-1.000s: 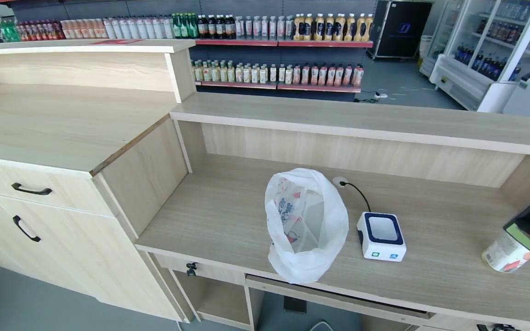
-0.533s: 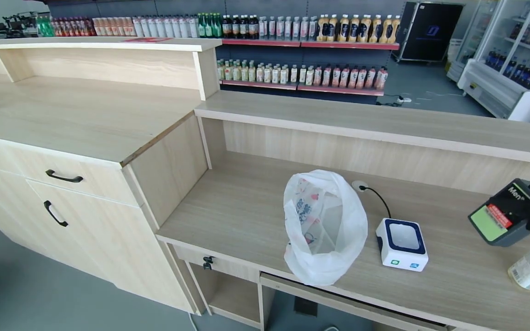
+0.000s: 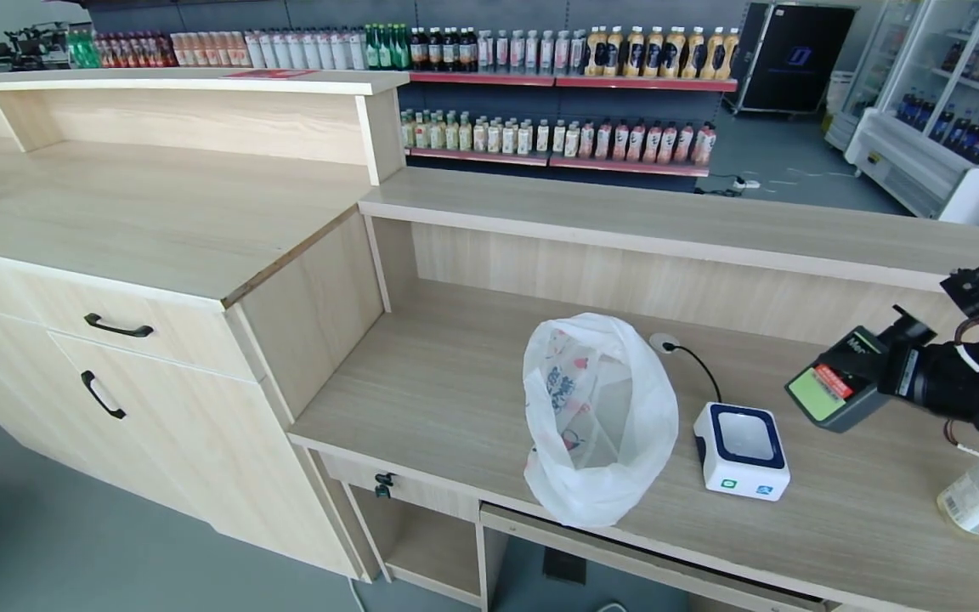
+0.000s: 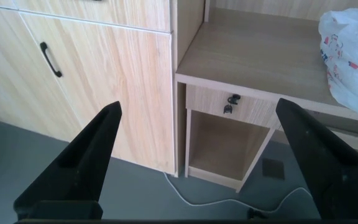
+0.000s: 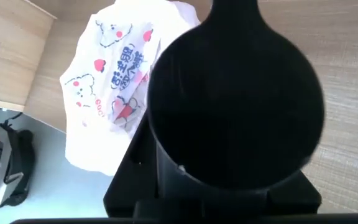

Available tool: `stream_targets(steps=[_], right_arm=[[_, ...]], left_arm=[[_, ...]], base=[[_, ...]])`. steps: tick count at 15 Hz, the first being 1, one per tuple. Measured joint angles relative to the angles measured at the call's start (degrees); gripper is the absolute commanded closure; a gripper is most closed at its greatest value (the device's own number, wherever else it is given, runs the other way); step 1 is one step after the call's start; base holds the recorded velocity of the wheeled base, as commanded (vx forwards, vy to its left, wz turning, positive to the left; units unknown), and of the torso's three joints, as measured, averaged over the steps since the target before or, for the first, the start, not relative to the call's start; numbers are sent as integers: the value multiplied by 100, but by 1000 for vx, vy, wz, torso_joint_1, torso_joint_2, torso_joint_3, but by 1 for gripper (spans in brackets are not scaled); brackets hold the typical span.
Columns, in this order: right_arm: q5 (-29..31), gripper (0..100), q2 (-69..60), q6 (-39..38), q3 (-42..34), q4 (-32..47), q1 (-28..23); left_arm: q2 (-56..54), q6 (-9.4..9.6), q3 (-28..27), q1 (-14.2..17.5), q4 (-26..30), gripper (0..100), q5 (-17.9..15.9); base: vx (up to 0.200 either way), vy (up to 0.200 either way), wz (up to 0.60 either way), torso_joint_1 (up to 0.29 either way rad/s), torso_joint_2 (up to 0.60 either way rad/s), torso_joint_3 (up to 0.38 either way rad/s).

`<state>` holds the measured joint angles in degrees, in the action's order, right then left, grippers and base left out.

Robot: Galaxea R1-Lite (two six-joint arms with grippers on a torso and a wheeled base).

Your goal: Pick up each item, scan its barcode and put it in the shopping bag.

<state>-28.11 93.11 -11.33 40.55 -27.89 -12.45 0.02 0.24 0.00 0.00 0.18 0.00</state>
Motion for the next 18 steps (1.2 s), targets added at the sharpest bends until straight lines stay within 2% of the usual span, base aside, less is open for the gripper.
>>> stream_targets(steps=[3,6,18], right_arm=[[69,100,766,16,297,-224,223],[428,100,1273,16,457,-267,446],[447,100,2324,-99,1107,-500,840]], left_arm=[[0,0,0,0,-2,0,0],[0,2,0,0,0,0,0],[0,0,0,0,0,0,0]], base=[[0,0,0,0,0,0],[0,0,0,0,0,0],[0,0,0,0,0,0]])
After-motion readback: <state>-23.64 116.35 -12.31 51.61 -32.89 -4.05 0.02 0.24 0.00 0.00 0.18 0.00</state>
